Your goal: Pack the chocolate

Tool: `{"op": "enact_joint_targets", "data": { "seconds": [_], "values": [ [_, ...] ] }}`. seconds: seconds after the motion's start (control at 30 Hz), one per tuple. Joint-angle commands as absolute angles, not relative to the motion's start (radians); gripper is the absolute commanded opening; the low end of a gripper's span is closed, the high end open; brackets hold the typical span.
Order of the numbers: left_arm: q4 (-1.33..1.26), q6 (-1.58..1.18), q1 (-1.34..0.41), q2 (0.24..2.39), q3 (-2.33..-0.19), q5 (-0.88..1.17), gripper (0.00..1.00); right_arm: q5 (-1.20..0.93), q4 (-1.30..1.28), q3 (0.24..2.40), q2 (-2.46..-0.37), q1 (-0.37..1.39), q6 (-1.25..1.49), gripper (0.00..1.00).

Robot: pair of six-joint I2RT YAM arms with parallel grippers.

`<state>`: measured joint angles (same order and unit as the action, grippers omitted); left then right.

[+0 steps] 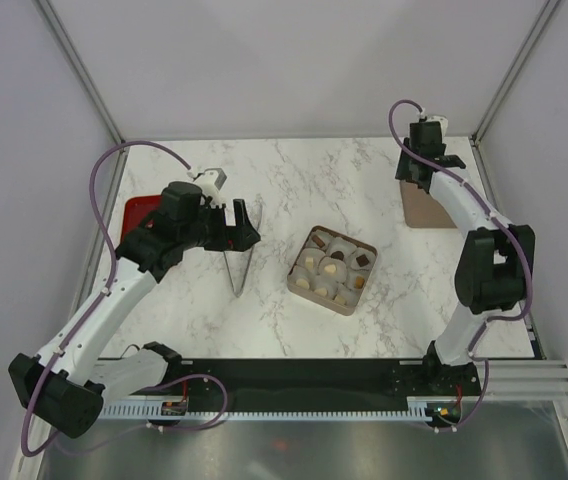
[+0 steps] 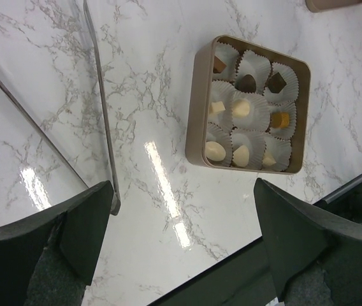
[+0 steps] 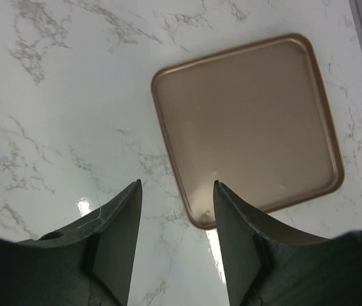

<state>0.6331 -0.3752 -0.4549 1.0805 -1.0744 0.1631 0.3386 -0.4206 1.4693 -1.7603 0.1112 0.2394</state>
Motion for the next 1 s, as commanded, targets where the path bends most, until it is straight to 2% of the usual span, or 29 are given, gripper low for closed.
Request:
{"op": "enact_joint_targets", "data": {
  "seconds": [0.0,0.17,0.27,0.73,0.97],
  "values": [
    [0.594,-0.330,-0.451,1.036,-1.060,0.196,1.00,0.275,-0.442,1.534,-1.841,0.066,0.216,0.56],
    [0.592,-0.324,-0.451,1.034,-1.051,0.218,1.00,0.216,-0.456,1.580,-1.980,0.029,0.192,0.45],
    [0.592,-0.324,-0.451,1.040,-1.049,0.242,1.00,0.210,-0.456,1.594,-2.029,0.026,0.155,0.43],
    [0.594,-0.325,-0.451,1.048,-1.046,0.253,0.99,0.130,-0.422,1.554,-2.111,0.028,0.126,0.41],
    [0.594,-0.327,-0.451,1.048,-1.049,0.261,0.97,0.127,-0.423,1.554,-2.134,0.028,0.123,0.35]
  ]
}}
